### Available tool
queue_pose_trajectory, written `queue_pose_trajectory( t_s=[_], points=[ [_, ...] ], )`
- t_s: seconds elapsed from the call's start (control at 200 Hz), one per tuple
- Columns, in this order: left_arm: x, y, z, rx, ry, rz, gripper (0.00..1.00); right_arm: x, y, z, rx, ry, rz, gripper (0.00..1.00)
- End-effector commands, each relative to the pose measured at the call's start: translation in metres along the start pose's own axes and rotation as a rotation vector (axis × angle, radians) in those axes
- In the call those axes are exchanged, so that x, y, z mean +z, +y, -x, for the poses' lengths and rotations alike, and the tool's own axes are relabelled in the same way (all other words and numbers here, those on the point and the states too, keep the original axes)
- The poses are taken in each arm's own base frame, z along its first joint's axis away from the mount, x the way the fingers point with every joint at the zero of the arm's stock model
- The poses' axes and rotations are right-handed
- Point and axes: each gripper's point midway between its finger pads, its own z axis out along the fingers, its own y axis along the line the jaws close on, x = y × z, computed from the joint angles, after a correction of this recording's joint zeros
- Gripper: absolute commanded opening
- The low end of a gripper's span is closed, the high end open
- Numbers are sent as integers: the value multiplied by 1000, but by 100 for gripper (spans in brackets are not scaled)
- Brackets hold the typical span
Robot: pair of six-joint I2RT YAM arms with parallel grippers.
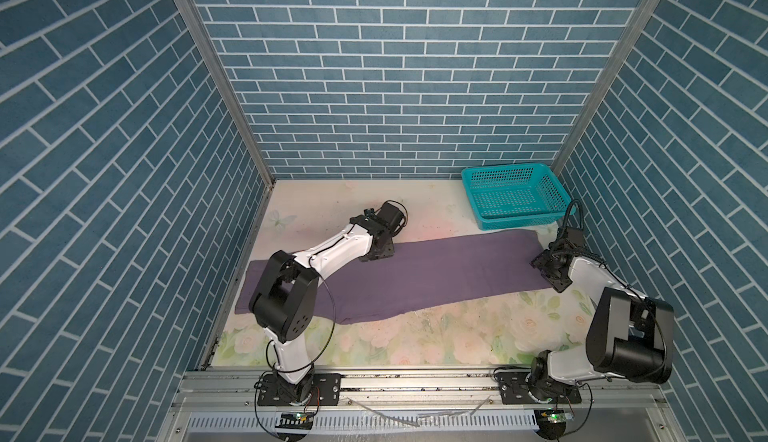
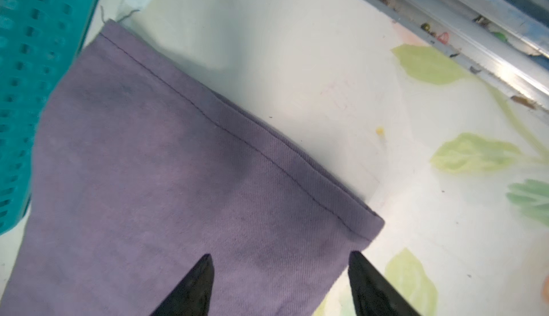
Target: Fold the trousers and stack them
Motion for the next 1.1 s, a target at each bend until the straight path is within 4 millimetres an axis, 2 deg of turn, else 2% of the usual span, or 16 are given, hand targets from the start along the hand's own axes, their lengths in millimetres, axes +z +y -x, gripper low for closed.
queue_pose_trajectory(
  t_s=[0.0, 0.14, 0.195, 0.245, 0.305, 0.37, 0.475, 0.57, 0.685, 0.795, 0.92, 1.095],
  points=[
    [2, -23, -10, 55, 23, -17, 53, 18, -7, -2, -21, 32, -41, 75],
    [3, -43, -21, 113, 36, -6, 52, 37, 0, 4, 12, 95, -5, 75],
    [5, -49, -23, 125, 36, -3, 52, 43, 4, 7, 22, 109, 12, 69],
    [6, -53, -25, 127, 41, -2, 52, 47, 8, 7, 27, 120, 38, 56],
    [8, -57, -27, 127, 50, -2, 52, 48, 11, 5, 31, 126, 60, 23],
    [8, -60, -28, 131, 50, 0, 52, 43, 9, 3, 34, 113, 63, 0],
    [7, -65, -27, 143, 51, 3, 52, 22, 1, 9, 24, 41, 52, 0],
    [6, -69, -26, 154, 54, 6, 51, -10, 2, 26, -1, -70, 64, 0],
    [8, -74, -26, 158, 59, -1, 51, -53, 27, 49, -105, -207, 92, 0],
    [11, -77, -27, 162, 69, -5, 51, -80, 66, 51, -253, -287, 116, 0],
    [12, -78, -28, 165, 75, -6, 51, -84, 104, 26, -452, -325, 76, 0],
    [17, -76, -31, 173, 84, 8, 51, -62, 145, -30, -709, -303, 22, 0]
  ],
)
